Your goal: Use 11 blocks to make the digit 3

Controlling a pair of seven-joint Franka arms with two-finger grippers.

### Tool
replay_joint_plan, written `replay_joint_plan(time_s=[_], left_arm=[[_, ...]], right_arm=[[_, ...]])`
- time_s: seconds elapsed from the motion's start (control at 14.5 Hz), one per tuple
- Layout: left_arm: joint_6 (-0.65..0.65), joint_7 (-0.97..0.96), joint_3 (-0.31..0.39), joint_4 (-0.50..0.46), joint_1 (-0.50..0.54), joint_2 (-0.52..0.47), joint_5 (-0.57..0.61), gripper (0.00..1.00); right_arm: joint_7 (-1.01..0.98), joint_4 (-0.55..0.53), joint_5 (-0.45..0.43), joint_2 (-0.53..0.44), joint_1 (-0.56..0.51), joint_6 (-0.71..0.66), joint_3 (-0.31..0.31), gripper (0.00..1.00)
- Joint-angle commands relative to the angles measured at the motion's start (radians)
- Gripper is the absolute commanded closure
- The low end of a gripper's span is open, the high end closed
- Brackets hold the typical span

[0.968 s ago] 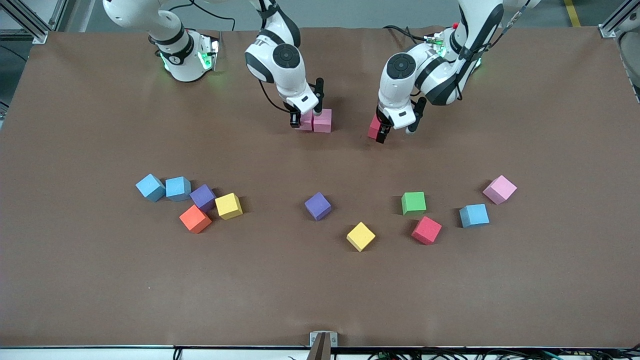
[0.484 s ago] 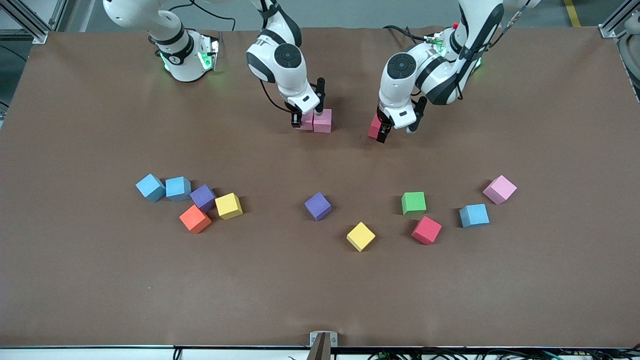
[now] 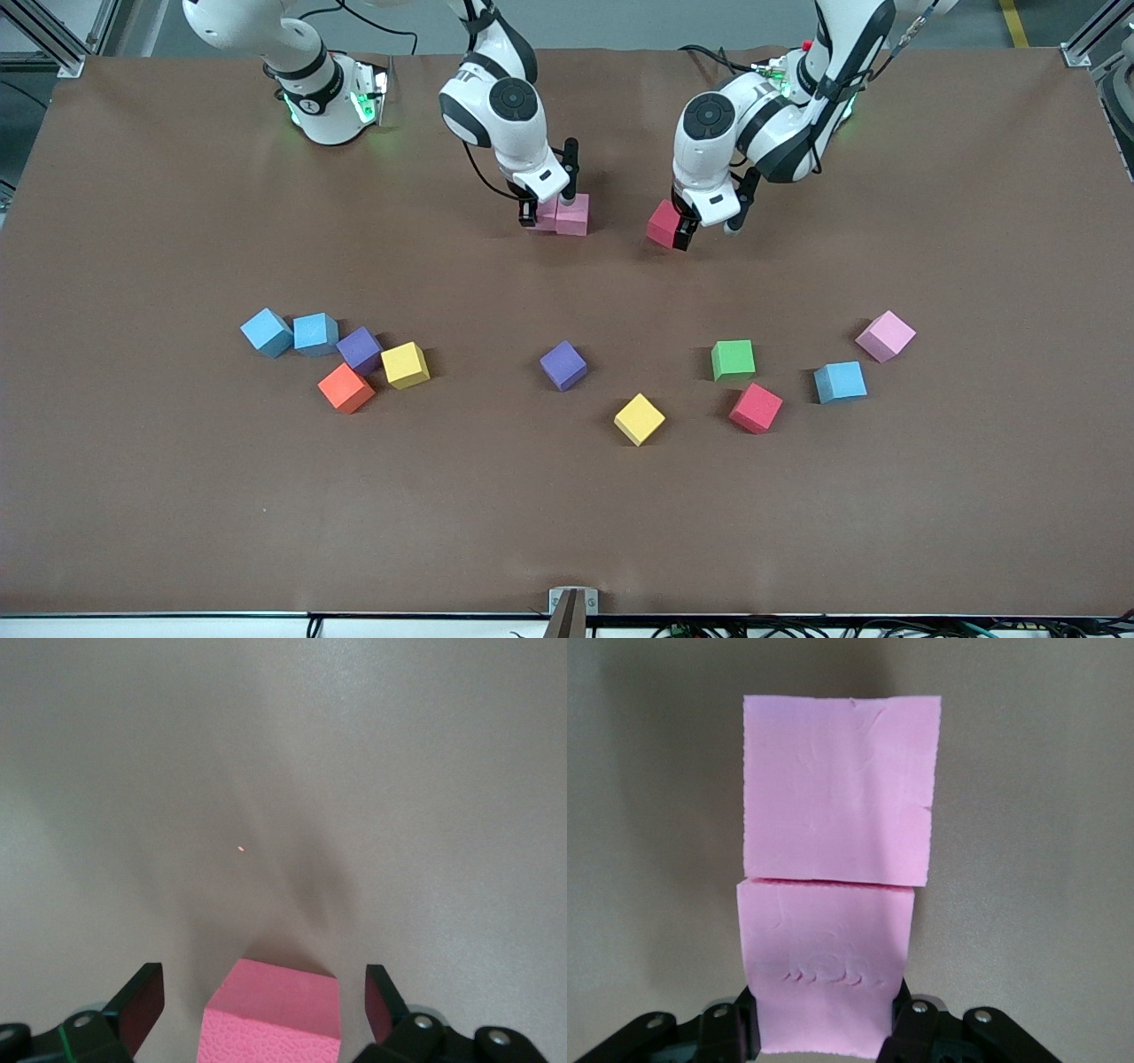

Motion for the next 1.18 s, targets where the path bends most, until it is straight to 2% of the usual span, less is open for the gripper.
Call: replay_joint_plan(time_s=[0.0, 0.07, 0.35, 0.48, 0.62, 0.9, 1.11], left_arm=[[-0.007, -0.005, -0.012, -0.001, -0.005, -0.003, -0.019, 0.00], [0.014, -0.004, -0.012, -0.001, -0.009, 0.013, -0.019, 0.01], [0.063, 0.002, -0.013, -0.003, -0.012, 0.056, -0.010, 0.01], [0.083, 0.004, -0.013, -0.004, -0.012, 0.071, -0.010, 0.06], [0.125, -0.004, -0.015, -0.004, -0.012, 0.090, -0.010, 0.18], [0.129, -0.034, -0.016, 0.000, -0.039, 0.100, -0.011, 0.58], [0.120, -0.154, -0.016, 0.055, -0.076, 0.113, -0.011, 0.73]], right_arm=[[0.016, 0.026, 0.002, 0.047, 0.022, 0.022, -0.014, 0.17], [0.016, 0.026, 0.000, 0.047, 0.019, 0.020, -0.014, 0.00], [0.016, 0.025, -0.003, 0.021, 0.016, 0.003, -0.023, 0.00], [0.016, 0.023, -0.003, -0.011, 0.012, -0.030, -0.023, 0.00], [0.016, 0.023, -0.003, -0.048, 0.011, -0.082, -0.023, 0.00], [0.016, 0.021, -0.001, -0.128, -0.004, -0.179, -0.023, 0.00], [0.016, 0.028, 0.000, -0.180, -0.061, -0.233, -0.026, 0.00]])
